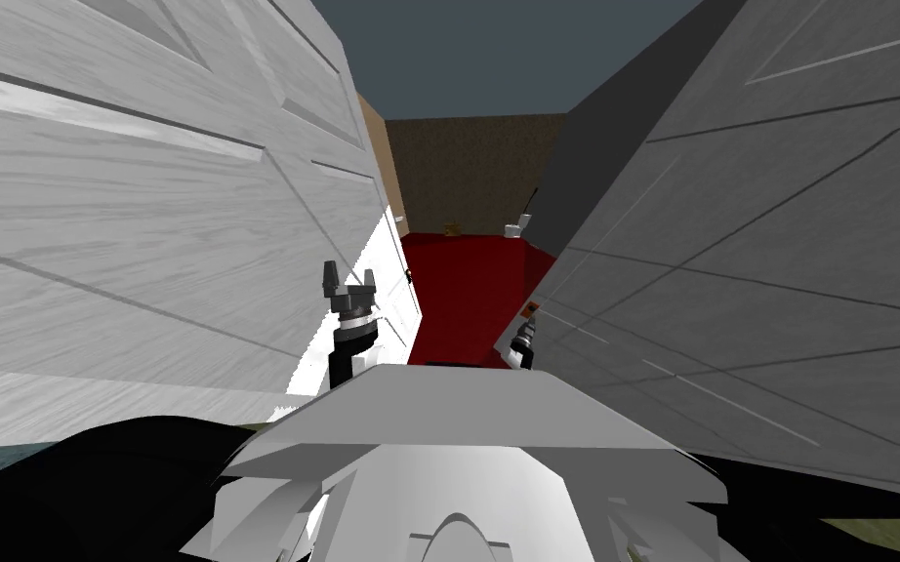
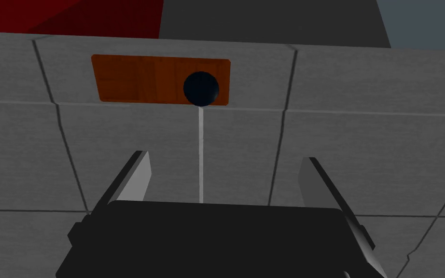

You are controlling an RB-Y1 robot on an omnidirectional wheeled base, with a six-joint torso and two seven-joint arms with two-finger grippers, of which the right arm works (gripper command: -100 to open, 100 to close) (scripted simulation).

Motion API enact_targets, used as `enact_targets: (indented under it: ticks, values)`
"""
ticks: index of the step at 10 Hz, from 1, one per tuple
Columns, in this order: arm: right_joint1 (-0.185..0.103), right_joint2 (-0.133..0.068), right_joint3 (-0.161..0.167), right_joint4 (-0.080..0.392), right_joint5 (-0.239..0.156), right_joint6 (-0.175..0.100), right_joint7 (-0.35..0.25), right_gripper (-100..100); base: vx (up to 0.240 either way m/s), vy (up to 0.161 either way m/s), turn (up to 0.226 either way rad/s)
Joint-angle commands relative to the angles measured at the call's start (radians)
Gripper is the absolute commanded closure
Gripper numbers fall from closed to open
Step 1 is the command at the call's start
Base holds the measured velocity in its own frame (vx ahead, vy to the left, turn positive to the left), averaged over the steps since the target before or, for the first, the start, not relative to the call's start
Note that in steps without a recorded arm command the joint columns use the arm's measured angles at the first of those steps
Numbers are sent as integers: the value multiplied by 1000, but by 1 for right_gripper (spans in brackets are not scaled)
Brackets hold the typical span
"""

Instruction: Push the door open

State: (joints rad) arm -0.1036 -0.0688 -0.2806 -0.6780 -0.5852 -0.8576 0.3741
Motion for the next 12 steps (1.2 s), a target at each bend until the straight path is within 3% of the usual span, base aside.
enact_targets:
  ticks: [1,7,8,12]
  values:
    - [2,-4,-2,1,-1,-5,-2,-100,171,-166,28]
    - [7,-7,-5,9,-5,-21,-10,-100,169,-147,29]
    - [7,-7,-5,9,-5,-21,-10,100,-11,16,-6]
    - [7,-7,-5,9,-5,-21,-10,100,-14,15,-1]
